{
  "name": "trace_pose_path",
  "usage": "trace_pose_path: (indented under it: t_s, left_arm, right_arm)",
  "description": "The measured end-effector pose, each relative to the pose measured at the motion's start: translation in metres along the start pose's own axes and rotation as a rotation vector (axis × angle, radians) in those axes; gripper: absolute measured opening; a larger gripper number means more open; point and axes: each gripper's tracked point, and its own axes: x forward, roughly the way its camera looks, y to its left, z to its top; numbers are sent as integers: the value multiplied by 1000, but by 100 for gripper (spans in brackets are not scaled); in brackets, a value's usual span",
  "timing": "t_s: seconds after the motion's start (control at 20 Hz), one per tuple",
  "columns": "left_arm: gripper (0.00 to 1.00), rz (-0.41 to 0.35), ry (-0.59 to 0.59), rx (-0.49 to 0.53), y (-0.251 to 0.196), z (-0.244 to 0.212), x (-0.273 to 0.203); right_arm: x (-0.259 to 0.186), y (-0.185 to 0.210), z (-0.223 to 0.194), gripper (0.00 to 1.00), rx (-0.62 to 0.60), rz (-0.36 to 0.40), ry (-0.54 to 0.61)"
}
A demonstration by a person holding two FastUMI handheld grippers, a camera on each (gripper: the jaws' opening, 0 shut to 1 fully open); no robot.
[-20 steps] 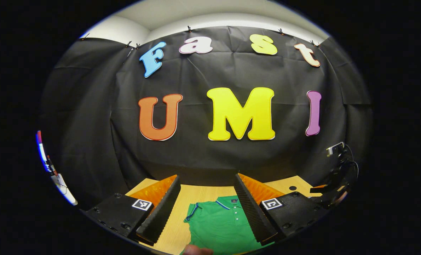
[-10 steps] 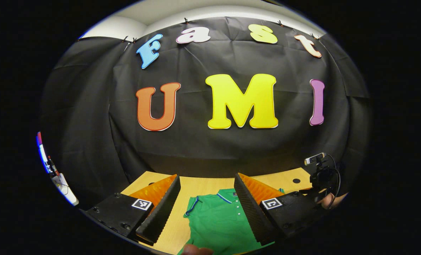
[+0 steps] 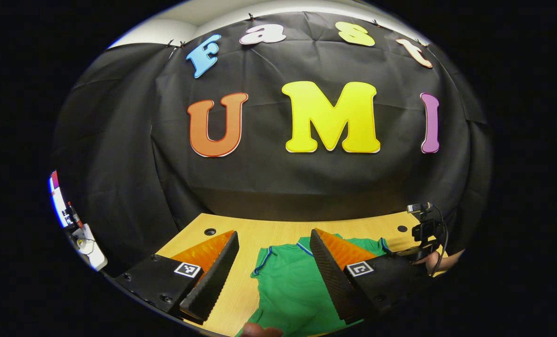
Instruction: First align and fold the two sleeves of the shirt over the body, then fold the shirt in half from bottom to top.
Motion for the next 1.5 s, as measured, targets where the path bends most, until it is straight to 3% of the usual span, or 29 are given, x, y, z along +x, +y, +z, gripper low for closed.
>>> trace_pose_path:
  t_s: [0.1,0.5,0.8,1.15,1.5]
  left_arm:
    - [97,-8,7,-1,-2,-2,0]
    - [96,-12,12,-14,-1,-4,2]
    - [97,-4,7,-39,5,-4,-3]
    - [96,44,-15,-77,30,-2,-14]
    - [96,120,-25,-76,69,-3,-33]
  right_arm:
    - [1,1,1,2,2,-3,11]
    - [-18,4,24,0,-13,-15,-59]
    - [-38,28,40,0,2,8,-78]
    - [-55,96,59,0,-31,67,-97]
    - [-47,166,51,0,-83,128,-67]
